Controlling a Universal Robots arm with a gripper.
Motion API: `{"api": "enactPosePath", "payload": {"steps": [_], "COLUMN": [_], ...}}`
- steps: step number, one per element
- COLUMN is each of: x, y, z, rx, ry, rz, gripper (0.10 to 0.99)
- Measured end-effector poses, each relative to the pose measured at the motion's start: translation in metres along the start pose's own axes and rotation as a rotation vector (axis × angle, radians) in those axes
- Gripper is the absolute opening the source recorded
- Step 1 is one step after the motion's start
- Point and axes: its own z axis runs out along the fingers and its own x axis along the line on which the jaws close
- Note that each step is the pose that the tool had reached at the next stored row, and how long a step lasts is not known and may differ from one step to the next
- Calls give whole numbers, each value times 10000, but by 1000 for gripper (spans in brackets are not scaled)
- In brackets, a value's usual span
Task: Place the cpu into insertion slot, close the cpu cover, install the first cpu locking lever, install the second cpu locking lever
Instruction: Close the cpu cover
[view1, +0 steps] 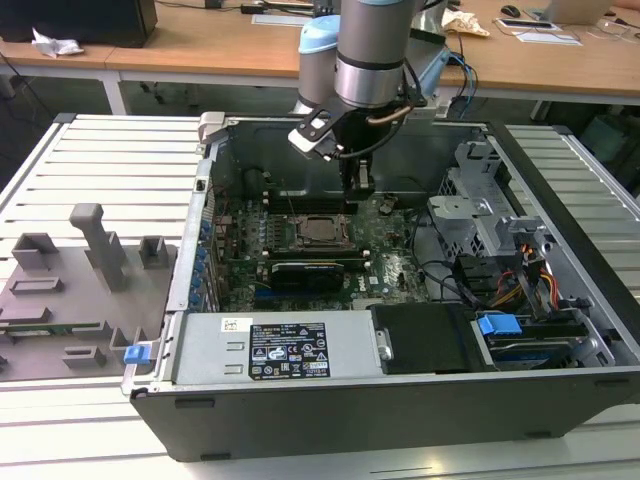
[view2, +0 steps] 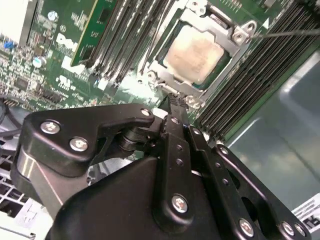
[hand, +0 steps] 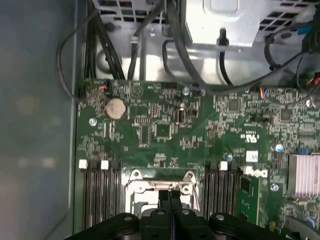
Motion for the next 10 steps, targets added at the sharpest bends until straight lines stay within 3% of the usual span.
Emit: {"api": "enactPosePath", "payload": {"steps": [3, 10], "x": [18, 34], "y": [-163, -266], "z": [25, 34], "rx": [-1, 0], "ry": [2, -1], "rz": [-1, -1], "gripper": [106, 106]}}
